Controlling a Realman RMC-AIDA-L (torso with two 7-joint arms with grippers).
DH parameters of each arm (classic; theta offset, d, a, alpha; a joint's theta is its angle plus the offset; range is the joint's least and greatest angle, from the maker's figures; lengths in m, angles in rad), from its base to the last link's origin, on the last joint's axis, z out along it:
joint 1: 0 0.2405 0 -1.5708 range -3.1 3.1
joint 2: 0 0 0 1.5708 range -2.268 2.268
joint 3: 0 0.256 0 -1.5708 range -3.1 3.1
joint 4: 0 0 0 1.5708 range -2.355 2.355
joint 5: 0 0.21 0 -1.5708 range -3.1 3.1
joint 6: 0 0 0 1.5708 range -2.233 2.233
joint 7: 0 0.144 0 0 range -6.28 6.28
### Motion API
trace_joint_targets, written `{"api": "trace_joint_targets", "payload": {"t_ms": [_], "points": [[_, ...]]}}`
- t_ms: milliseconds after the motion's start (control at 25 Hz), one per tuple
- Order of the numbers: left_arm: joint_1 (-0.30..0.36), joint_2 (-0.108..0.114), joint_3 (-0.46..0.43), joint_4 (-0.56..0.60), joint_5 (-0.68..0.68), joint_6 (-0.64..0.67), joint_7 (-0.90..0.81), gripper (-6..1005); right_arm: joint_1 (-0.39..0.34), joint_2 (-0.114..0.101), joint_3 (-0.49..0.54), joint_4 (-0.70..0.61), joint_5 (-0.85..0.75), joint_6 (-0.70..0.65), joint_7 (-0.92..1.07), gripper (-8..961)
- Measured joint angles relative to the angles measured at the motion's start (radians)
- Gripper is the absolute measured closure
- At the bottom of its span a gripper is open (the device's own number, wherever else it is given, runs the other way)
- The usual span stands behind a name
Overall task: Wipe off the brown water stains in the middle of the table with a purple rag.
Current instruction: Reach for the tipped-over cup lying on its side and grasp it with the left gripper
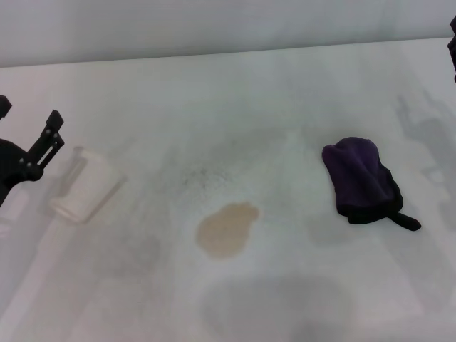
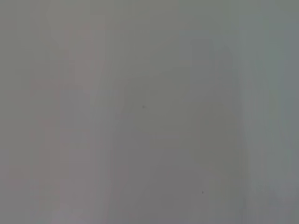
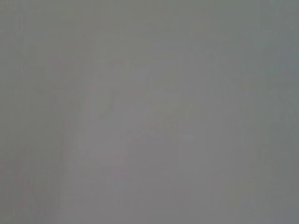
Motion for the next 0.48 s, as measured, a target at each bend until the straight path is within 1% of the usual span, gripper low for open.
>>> {"api": "trace_joint_targets", "payload": {"t_ms": [480], "points": [[0.006, 0.001, -0.006, 0.0, -0.009, 0.0, -0.009, 167, 0.003, 0.0, 0.0, 0.0, 0.0, 0.0, 0.0, 456]]}}
